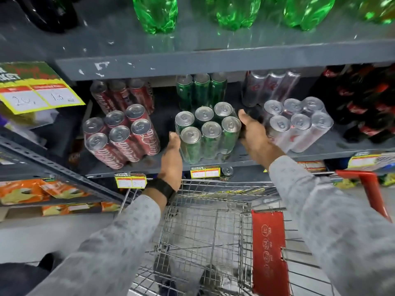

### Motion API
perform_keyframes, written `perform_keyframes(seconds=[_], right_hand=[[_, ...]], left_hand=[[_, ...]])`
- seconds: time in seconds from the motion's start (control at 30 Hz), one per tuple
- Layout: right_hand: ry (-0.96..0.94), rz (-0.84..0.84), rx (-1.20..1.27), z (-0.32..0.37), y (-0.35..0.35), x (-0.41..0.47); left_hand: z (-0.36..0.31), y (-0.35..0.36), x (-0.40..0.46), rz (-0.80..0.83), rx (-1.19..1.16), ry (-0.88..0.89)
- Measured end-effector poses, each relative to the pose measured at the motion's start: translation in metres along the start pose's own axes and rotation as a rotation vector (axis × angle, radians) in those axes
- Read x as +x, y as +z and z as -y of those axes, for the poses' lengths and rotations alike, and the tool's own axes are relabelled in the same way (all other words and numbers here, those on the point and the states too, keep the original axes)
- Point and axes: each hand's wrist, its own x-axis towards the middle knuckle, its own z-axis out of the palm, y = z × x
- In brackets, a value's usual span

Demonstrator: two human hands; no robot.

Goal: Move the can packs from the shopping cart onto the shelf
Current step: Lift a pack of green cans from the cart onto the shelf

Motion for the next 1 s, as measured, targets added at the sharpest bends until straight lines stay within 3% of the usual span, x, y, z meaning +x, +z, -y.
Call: perform_keyframes(seconds=[0.17, 0.33, 1.0], right_hand=[[-0.015, 0.094, 0.182, -0.014, 0.004, 0.005], [-0.049, 0.099, 0.188, -0.017, 0.004, -0.007], [-0.128, 0.103, 0.178, -0.020, 0.010, -0.026]], left_hand=[[0.002, 0.006, 0.007, 0.026, -0.008, 0.051], [-0.010, 0.008, 0.008, 0.077, -0.220, 0.077], [-0.020, 0.004, 0.001, 0.122, -0.165, 0.087]])
